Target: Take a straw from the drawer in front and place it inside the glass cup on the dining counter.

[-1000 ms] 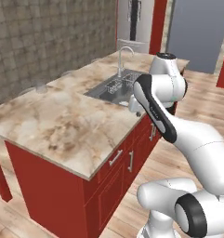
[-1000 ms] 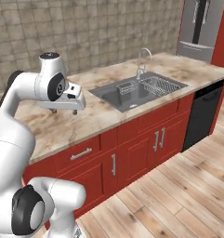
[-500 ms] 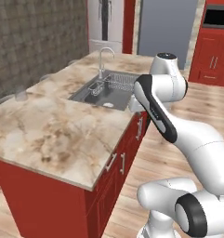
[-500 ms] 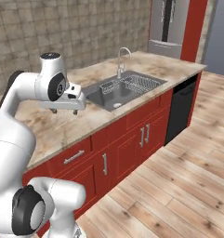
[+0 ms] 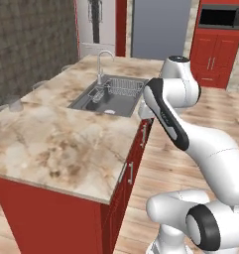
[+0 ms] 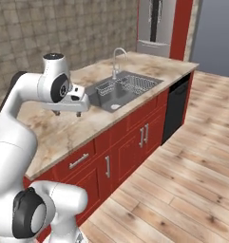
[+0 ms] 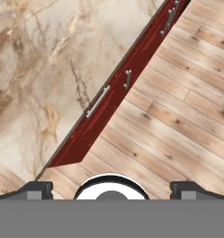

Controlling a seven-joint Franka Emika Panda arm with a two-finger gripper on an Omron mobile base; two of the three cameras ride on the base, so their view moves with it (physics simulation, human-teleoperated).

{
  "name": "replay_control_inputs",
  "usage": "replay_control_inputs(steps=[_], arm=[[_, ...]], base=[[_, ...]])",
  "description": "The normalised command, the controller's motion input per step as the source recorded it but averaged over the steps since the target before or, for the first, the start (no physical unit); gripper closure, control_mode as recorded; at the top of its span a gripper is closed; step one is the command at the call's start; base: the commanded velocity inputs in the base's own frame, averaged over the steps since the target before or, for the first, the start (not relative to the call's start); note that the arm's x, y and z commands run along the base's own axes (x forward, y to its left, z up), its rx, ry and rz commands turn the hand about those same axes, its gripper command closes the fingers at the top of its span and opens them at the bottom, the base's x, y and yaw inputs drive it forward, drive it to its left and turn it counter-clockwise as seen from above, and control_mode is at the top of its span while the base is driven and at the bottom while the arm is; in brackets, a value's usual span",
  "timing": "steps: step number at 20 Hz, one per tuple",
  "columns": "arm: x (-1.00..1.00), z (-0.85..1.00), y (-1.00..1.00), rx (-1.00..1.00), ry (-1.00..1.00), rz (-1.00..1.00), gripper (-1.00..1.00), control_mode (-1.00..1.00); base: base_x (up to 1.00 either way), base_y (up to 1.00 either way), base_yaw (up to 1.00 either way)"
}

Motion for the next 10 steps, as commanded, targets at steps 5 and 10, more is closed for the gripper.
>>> replay_control_inputs(steps=[5,10], arm=[[0.00,0.00,0.00,0.00,0.00,0.00,-1.00,1.00],[0.00,0.00,0.00,0.00,0.00,0.00,-1.00,1.00]], base=[[-0.61,0.24,-0.02],[-0.26,0.22,-0.06]])
